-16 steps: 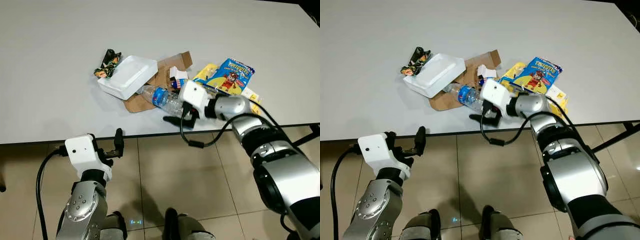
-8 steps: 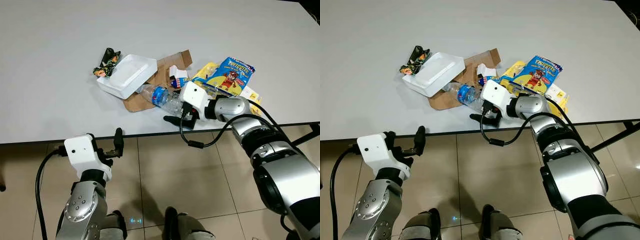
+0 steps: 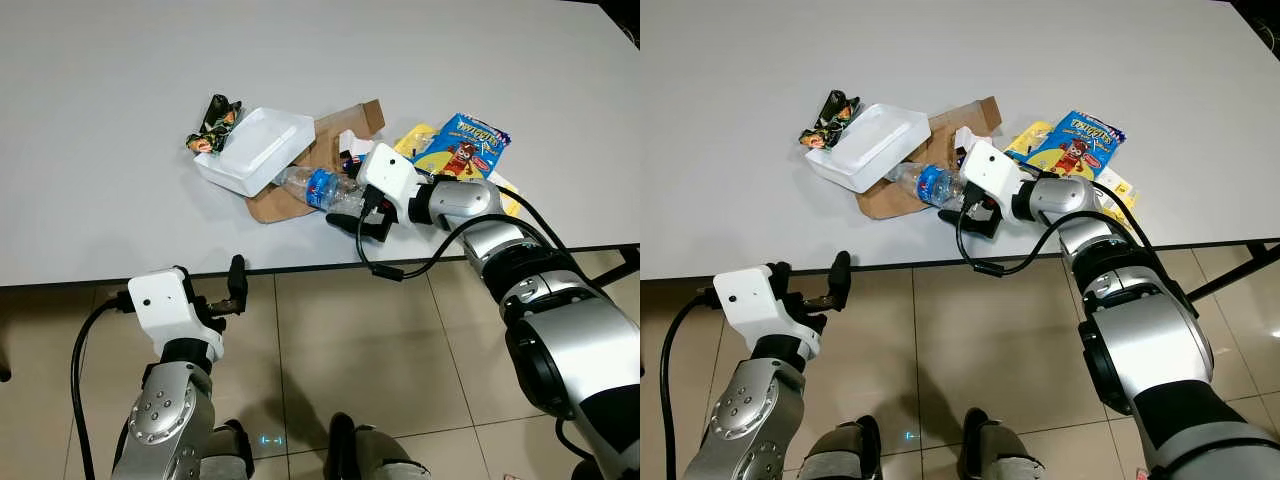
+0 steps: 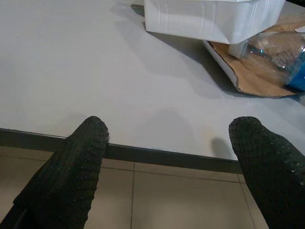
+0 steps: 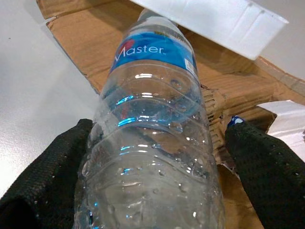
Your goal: Picking trash to rubbish bin
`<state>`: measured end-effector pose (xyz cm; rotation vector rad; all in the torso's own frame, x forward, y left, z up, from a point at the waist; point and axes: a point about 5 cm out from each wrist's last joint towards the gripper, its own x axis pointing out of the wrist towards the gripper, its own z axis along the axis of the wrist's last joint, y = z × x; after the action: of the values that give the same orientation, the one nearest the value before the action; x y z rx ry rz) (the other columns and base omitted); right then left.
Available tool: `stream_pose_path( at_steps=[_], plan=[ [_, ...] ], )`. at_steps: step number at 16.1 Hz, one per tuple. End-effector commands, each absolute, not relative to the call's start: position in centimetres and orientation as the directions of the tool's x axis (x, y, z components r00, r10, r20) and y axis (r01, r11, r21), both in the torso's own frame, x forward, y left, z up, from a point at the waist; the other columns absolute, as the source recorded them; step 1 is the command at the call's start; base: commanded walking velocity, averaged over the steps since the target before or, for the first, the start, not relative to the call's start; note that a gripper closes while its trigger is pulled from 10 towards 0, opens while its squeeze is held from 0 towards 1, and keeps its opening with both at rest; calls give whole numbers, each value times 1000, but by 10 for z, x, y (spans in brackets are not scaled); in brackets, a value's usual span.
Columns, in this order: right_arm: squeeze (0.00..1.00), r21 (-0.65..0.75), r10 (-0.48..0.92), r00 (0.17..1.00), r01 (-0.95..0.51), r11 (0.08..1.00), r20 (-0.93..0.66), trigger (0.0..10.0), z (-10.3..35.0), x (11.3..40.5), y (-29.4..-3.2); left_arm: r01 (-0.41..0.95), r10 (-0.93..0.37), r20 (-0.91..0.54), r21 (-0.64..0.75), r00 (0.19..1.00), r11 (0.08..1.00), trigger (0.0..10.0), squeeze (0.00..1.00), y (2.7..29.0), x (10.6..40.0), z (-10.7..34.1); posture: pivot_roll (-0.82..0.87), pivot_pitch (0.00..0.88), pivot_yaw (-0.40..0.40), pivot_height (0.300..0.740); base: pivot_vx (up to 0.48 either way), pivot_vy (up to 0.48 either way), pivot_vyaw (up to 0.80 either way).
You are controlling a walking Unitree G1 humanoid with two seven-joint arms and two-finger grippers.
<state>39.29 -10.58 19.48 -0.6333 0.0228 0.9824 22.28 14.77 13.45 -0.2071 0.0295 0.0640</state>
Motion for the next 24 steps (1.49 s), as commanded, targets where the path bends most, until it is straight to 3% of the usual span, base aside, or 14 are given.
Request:
stream_pose_path(
  at_steps=[1,2,3,4,21,22,23,24],
  plan=[
    [0,-482,757,582,-776,408,-296,10000,196,394,-108,-79,44,-138,-254,989,964,10000,0,136,219,117,15,266,-138,740,0,0,0],
    [0,-482,756,584,-774,410,-294,10000,197,395,-109,-78,44,-138,-255,989,964,10000,0,136,219,116,14,265,-139,740,0,0,0],
    [0,-482,756,585,-774,411,-295,6157,197,395,-108,-78,43,-137,-256,990,964,10000,0,136,219,116,14,265,-139,740,0,0,0],
    [0,-480,756,584,-775,412,-294,0,197,395,-108,-77,43,-137,-256,990,963,10000,0,136,219,117,14,265,-139,740,0,0,0],
    [0,-498,736,611,-754,428,-292,0,199,396,-115,-77,45,-129,-249,991,966,10000,0,136,226,116,14,237,-139,740,0,0,0],
    [0,-504,732,617,-748,431,-290,3686,201,397,-115,-76,45,-130,-249,991,966,10000,0,136,226,116,14,237,-139,740,0,0,0],
    [0,-509,726,627,-740,440,-283,10000,202,398,-116,-77,46,-129,-248,991,966,10000,0,136,227,116,12,231,-142,740,0,0,0],
    [0,-513,717,646,-723,463,-263,10000,204,399,-118,-78,48,-126,-248,991,966,10000,0,136,228,116,11,226,-143,740,0,0,0]
  ],
)
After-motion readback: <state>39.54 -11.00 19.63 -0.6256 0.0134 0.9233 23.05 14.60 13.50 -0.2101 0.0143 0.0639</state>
